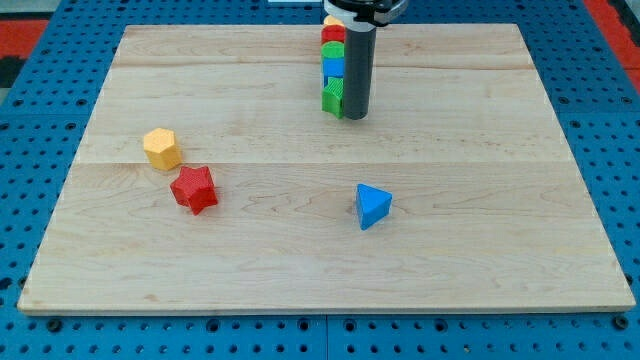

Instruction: Move the blue triangle into the bottom of the green star

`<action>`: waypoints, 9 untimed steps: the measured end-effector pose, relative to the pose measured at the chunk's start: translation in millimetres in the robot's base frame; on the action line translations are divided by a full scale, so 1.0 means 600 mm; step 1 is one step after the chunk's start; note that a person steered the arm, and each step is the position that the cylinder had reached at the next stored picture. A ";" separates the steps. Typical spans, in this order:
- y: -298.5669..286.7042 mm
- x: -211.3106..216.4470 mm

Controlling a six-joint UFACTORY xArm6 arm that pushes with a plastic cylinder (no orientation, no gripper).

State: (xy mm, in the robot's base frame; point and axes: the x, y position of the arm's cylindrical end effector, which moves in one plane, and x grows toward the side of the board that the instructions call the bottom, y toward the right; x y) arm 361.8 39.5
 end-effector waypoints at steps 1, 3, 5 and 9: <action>0.000 -0.009; 0.000 -0.029; 0.027 0.082; 0.096 0.310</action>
State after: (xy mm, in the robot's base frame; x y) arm 547.9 97.2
